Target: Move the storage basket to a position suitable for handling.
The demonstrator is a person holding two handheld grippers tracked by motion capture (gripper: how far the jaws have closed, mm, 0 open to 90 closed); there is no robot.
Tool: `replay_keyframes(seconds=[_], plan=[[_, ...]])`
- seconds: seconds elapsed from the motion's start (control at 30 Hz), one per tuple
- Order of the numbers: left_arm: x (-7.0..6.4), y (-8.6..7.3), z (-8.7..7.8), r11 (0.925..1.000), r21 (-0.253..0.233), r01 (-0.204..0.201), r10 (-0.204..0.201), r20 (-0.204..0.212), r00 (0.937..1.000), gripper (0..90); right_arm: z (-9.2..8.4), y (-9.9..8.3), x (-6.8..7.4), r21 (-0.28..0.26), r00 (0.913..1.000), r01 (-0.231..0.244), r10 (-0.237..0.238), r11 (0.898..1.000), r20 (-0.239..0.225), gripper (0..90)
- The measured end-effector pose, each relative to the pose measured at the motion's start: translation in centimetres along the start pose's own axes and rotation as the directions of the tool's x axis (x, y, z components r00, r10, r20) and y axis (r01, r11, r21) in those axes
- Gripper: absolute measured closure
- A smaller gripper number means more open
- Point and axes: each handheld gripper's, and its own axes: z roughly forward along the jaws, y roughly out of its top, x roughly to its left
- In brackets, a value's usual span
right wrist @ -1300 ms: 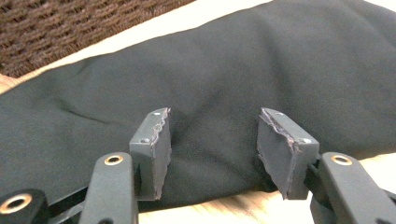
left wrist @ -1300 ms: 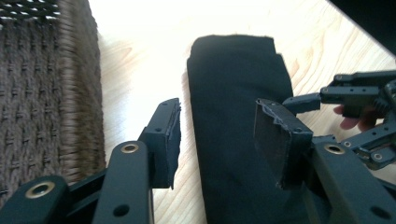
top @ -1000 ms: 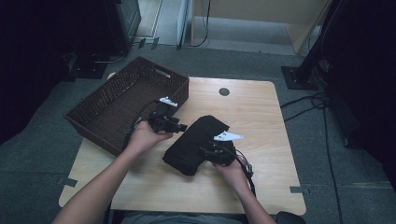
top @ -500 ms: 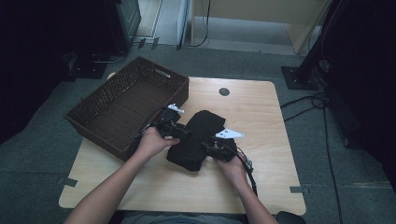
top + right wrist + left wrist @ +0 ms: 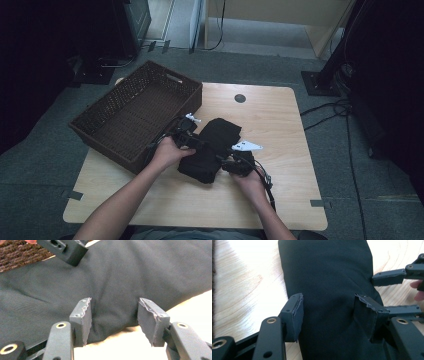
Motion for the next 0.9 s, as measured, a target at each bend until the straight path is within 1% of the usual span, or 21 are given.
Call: replay_keyframes(seconds=[0.1, 0.2, 0.3, 0.4, 0.47, 0.5, 0.63, 0.7, 0.9], plan=[[0.3, -0.1, 0.5, 1.0, -0.004, 0.003, -0.003, 0.012, 0.9999, 38.0, 0.3, -0.1, -0.1, 0.013, 1.0, -0.003, 0.003, 1.0, -0.008, 44.8], [0.6, -0.2, 1.1, 1.0, 0.0, 0.006, -0.006, 0.037, 0.9993, 33.6, 0.5, -0.1, -0.3, 0.017, 0.9998, -0.005, 0.005, 1.0, -0.017, 44.8], [0.7, -0.2, 1.4, 1.0, -0.002, -0.001, 0.001, 0.045, 0.999, 30.5, 0.6, -0.1, -0.3, 0.016, 0.9998, -0.001, 0.001, 1.0, -0.02, 44.9], [0.6, -0.1, 1.8, 0.9999, 0.009, -0.013, 0.012, 0.04, 0.9991, 26.2, 0.7, -0.2, -0.4, 0.014, 0.9998, 0.007, -0.006, 1.0, -0.02, 44.9], [0.6, 0.0, 1.9, 0.9998, 0.014, -0.017, 0.016, 0.039, 0.9991, 23.4, 0.8, -0.2, -0.5, 0.009, 0.9997, 0.002, -0.002, 1.0, -0.026, 44.8], [0.5, 0.1, 2.2, 0.9993, 0.025, -0.026, 0.025, 0.037, 0.999, 21.8, 0.8, -0.2, -0.5, 0.008, 0.9996, -0.003, 0.003, 1.0, -0.028, 44.8], [0.4, 0.4, 2.5, 0.9988, 0.033, -0.037, 0.036, 0.033, 0.9988, 18.0, 0.9, -0.2, -0.7, 0.009, 0.9992, -0.01, 0.011, 1.0, -0.037, 44.8], [0.6, 0.5, 2.8, 0.9988, 0.037, -0.031, 0.029, 0.042, 0.9987, 16.4, 0.9, -0.2, -0.7, 0.009, 0.9992, -0.01, 0.01, 1.0, -0.038, 44.7], [0.6, 0.6, 3.3, 0.9992, 0.033, -0.024, 0.023, 0.038, 0.999, 13.1, 1.0, -0.3, -0.7, 0.002, 0.9992, -0.015, 0.016, 1.0, -0.036, 44.7]])
